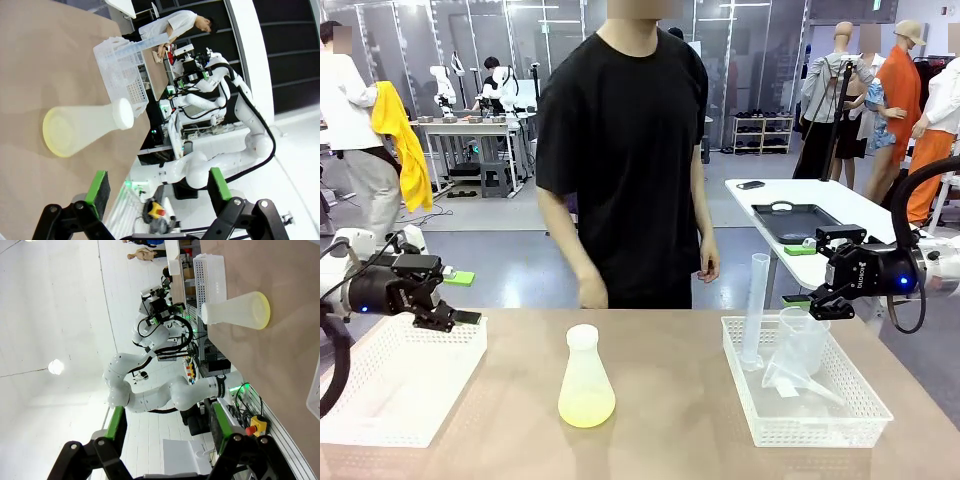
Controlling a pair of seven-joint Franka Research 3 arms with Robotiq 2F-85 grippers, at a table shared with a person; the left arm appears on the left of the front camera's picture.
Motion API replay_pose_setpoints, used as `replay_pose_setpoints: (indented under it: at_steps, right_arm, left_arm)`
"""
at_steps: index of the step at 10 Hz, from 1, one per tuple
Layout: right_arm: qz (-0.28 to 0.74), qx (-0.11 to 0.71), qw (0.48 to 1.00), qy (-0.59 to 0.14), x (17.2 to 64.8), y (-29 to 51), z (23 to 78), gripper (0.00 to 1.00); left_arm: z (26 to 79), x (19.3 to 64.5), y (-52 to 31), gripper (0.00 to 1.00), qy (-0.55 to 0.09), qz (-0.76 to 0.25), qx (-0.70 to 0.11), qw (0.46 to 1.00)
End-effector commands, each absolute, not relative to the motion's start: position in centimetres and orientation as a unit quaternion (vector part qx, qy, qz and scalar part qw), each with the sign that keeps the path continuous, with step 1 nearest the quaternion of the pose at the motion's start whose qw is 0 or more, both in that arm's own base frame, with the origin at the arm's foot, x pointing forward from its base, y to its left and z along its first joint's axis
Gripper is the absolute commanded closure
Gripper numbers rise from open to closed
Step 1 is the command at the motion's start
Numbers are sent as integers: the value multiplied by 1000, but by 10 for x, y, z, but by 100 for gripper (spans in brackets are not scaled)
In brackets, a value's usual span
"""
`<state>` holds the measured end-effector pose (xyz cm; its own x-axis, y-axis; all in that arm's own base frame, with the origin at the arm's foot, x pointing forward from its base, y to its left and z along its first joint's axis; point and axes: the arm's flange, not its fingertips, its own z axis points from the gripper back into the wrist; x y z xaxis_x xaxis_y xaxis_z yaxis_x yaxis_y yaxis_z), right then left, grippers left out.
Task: Prepare the solutions needed for the experiment.
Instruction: When the human places the Big flask in the center of the table, pick up the Big flask and place it in the left Organizing basket.
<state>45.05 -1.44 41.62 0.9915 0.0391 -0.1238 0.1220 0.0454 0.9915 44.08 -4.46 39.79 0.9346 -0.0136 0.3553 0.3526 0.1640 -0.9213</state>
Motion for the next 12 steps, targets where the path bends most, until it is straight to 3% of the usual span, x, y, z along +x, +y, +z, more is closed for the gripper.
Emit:
replay_pose_setpoints:
  at_steps: [1, 4, 12]
  right_arm:
    - [-27, 692, 719, 59, 450, -14, 417, 16]
    - [-27, 692, 719, 59, 450, -14, 417, 16]
    - [-27, 692, 719, 59, 450, -14, 417, 16]
  left_arm:
    - [410, 468, -55, 0, -194, -212, -608, 740]
    - [418, 501, -61, 0, -319, -390, -543, 672]
    - [418, 505, -71, 0, -321, -399, -550, 660]
